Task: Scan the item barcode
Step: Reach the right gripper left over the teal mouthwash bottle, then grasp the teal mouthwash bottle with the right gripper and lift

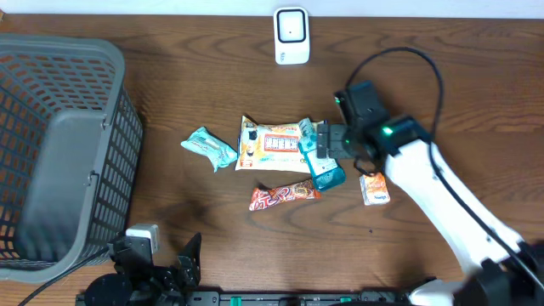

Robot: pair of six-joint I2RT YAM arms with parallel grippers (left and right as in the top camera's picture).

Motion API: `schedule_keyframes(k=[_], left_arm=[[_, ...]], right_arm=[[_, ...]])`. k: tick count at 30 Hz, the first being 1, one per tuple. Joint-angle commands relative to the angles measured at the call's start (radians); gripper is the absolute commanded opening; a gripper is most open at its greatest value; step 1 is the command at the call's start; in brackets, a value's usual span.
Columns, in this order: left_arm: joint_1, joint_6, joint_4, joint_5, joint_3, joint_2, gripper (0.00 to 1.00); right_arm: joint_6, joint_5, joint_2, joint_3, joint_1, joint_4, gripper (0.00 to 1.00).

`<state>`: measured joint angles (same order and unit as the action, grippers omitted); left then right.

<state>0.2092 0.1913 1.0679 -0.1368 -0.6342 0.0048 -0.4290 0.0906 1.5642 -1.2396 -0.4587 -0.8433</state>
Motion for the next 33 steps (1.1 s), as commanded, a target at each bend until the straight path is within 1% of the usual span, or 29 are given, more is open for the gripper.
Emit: schedule_keyframes(k=[1,7,9,14,18,21,24,30,33], left_arm=[[-0.004,0.013,0.000,-0.013,-0.003,0.000,0.98],[-0.004,0.013,0.000,-0.013,-0.003,0.000,0.98],[-0.004,0.013,0.000,-0.013,-0.003,0.000,0.98],[-0.004,0.013,0.000,-0.013,-0.003,0.000,0.98],[-0.004,0.013,0.000,-0.013,-0.003,0.000,0.98],[-0.004,0.013,0.000,-0.013,-0.003,0.000,0.98],[-0.004,0.013,0.000,-0.013,-0.003,0.000,0.98],[-0.004,0.013,0.000,-0.013,-0.003,0.000,0.98],[-0.004,0.013,0.000,-0.013,-0.003,0.000,0.98]], right_arm=[[0.041,-0.021,0.070,-0.060,-0.038,-0.004,0.99],[0.058,0.085,0.148,-0.062,-0.089,-0.007,0.99],[0.069,0.087,0.179,-0.062,-0.105,-0.005,0.96],[0.068,0.163,0.264,-0.062,-0.141,-0.014,0.90],[0.068,0.178,0.315,-0.062,-0.156,-0.017,0.90],[0.067,0.231,0.340,-0.062,-0.158,-0.005,0.90],[0.067,0.295,0.371,-0.062,-0.158,0.011,0.88],[0.067,0.338,0.458,-0.062,-0.156,0.024,0.79],[0.067,0.337,0.506,-0.062,-0.156,0.024,0.72]])
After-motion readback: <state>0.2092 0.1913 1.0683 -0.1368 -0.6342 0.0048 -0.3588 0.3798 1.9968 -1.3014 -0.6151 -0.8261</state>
